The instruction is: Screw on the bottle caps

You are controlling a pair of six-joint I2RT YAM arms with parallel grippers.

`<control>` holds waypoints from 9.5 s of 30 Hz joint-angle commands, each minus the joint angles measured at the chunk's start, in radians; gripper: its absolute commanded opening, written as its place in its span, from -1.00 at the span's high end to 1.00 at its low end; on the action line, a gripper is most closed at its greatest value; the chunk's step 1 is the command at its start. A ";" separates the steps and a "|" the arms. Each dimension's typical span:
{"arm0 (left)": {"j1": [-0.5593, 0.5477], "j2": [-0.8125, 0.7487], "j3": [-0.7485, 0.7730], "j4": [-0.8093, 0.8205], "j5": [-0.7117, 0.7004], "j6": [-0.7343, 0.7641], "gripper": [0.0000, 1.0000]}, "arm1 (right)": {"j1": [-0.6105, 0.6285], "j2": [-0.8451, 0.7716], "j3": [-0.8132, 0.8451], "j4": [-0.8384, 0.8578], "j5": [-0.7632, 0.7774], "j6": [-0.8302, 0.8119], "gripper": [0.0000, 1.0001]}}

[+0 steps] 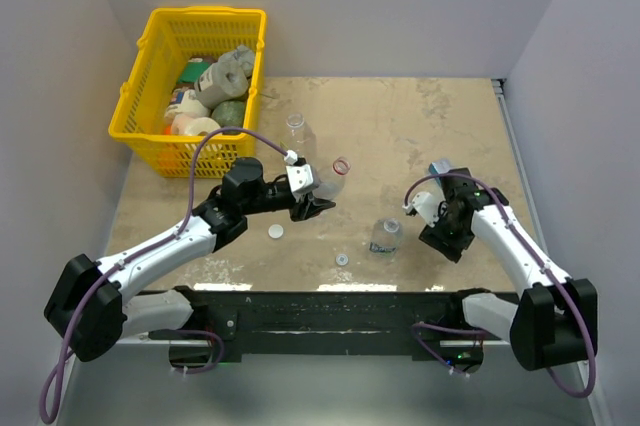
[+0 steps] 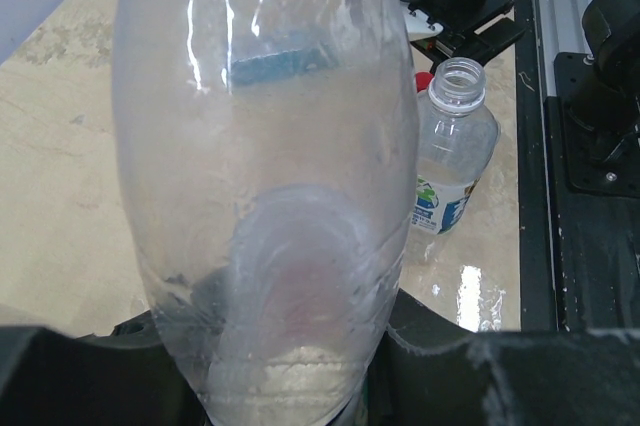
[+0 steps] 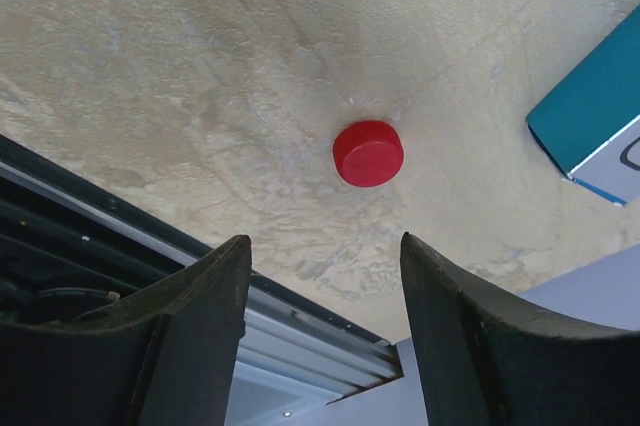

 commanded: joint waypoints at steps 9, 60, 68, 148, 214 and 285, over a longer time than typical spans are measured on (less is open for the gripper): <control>-0.002 0.013 0.012 0.040 0.003 -0.040 0.27 | -0.054 0.093 -0.046 0.134 -0.023 -0.239 -0.21; 0.006 0.074 0.061 -0.003 -0.005 0.046 0.52 | -0.139 0.021 0.650 -0.319 -0.380 -0.287 1.00; 0.006 0.075 0.136 -0.195 -0.010 0.290 0.90 | 0.074 0.127 1.048 -0.290 -0.472 -0.254 1.00; 0.006 0.040 0.136 -0.210 0.019 0.445 1.00 | 0.685 0.161 0.893 -0.059 -0.345 -0.635 1.00; -0.034 -0.270 -0.100 -0.021 -0.441 -0.033 1.00 | 0.250 0.223 0.664 0.254 -0.229 0.350 1.00; -0.006 -0.052 0.196 -0.157 -0.364 0.005 1.00 | 0.121 0.652 0.434 0.268 -0.199 -0.145 -0.03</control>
